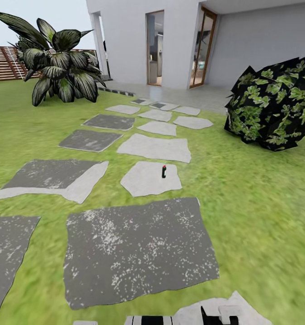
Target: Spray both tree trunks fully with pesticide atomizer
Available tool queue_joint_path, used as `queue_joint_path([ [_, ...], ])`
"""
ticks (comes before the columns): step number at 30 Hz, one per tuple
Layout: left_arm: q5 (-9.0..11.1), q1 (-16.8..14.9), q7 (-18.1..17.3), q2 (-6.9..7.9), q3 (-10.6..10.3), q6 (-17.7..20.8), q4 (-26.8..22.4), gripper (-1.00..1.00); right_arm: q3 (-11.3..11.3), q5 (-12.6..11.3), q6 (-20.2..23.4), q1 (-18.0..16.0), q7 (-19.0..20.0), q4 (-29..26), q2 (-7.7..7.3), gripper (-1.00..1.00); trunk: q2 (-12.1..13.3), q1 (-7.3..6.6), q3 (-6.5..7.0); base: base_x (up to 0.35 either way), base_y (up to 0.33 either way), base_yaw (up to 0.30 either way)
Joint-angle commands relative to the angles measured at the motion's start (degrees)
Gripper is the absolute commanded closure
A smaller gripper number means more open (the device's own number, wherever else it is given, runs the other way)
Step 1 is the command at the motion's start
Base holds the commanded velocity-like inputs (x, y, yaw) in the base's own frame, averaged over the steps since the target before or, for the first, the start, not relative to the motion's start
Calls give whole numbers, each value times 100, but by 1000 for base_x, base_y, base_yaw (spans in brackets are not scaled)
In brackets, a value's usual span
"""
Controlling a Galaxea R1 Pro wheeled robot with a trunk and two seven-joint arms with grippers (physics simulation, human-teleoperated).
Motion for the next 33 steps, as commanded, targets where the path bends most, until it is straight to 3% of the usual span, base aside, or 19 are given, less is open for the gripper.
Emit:
queue_joint_path([
  [1,0,0,2,0,0,0,0,-100,-2,-1,0,0,-2,0,0,-100,0,0,0,340,121,0],
  [14,0,0,-1,0,0,0,0,-100,-8,-6,-1,0,-8,0,0,-100,0,0,0,340,121,-60],
  [33,0,0,2,0,0,0,0,-100,-8,-6,3,0,9,0,0,-100,0,0,0,336,129,-243],
])
